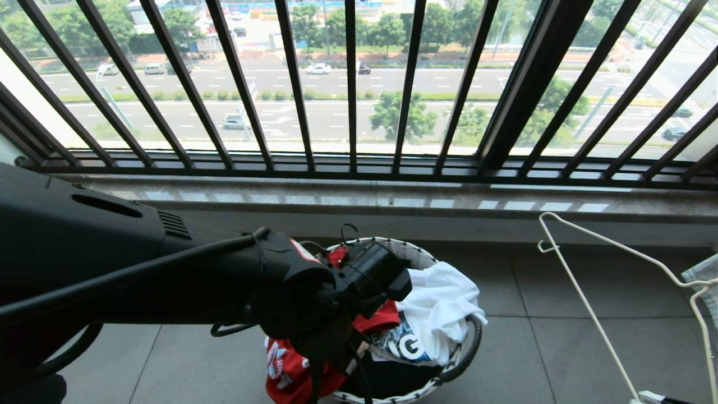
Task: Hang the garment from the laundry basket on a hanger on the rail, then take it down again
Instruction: Pick up clothes from the basket
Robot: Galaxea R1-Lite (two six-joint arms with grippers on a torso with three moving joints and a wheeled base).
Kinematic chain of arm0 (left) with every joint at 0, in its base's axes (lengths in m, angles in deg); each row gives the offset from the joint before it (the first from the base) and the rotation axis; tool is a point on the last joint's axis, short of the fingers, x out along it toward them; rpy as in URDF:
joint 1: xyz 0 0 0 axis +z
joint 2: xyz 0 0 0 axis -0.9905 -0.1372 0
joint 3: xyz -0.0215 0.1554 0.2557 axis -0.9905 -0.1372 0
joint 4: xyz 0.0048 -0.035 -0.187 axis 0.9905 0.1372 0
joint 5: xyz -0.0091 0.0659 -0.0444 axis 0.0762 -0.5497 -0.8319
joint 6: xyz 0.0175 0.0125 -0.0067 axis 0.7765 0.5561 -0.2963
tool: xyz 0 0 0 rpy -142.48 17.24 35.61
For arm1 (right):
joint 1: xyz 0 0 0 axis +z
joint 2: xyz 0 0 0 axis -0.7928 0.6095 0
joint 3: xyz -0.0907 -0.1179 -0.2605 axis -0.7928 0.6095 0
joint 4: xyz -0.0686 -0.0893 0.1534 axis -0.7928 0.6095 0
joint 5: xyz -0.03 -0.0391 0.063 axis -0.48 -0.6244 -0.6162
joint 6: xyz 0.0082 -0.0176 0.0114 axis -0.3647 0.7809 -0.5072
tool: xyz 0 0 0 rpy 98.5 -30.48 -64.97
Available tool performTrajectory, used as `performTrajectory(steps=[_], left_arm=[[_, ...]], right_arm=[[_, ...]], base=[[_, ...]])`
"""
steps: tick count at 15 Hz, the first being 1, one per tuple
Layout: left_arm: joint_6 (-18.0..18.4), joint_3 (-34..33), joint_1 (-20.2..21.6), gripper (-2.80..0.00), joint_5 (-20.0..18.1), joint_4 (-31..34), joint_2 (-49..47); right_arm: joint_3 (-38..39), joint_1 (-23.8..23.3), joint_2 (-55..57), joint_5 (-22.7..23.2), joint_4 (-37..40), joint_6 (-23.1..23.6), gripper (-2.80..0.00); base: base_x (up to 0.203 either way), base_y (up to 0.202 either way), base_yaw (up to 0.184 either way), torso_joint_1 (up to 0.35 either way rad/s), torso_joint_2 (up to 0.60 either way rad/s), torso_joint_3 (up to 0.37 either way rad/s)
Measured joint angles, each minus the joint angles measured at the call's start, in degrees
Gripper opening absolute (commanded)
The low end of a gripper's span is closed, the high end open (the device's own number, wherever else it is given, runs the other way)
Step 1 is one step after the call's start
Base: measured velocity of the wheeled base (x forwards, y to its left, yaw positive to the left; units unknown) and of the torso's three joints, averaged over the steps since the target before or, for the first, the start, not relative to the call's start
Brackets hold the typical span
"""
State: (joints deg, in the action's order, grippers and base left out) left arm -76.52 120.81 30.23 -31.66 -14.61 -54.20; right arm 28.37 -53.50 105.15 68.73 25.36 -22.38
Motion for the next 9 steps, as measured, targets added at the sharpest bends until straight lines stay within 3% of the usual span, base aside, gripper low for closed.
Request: performTrajectory(steps=[2, 3, 9], left_arm=[[2.9, 0.3, -1.3, -2.80, 0.1, -0.1, -0.2], [4.6, 0.9, -1.5, 0.00, 0.1, -0.1, -0.7], [19.5, 2.9, -1.8, 0.00, 0.4, -0.3, -2.5]], right_arm=[[0.1, 0.0, 0.0, 0.0, 0.0, 0.0, -2.80], [0.1, 0.0, 0.0, 0.0, 0.0, 0.0, -2.80], [0.6, 0.0, 0.0, -0.1, -0.8, 0.0, -2.80]], base=[[0.000, 0.000, 0.000, 0.000, 0.00, 0.000], [0.000, 0.000, 0.000, 0.000, 0.00, 0.000], [0.000, 0.000, 0.000, 0.000, 0.00, 0.000]])
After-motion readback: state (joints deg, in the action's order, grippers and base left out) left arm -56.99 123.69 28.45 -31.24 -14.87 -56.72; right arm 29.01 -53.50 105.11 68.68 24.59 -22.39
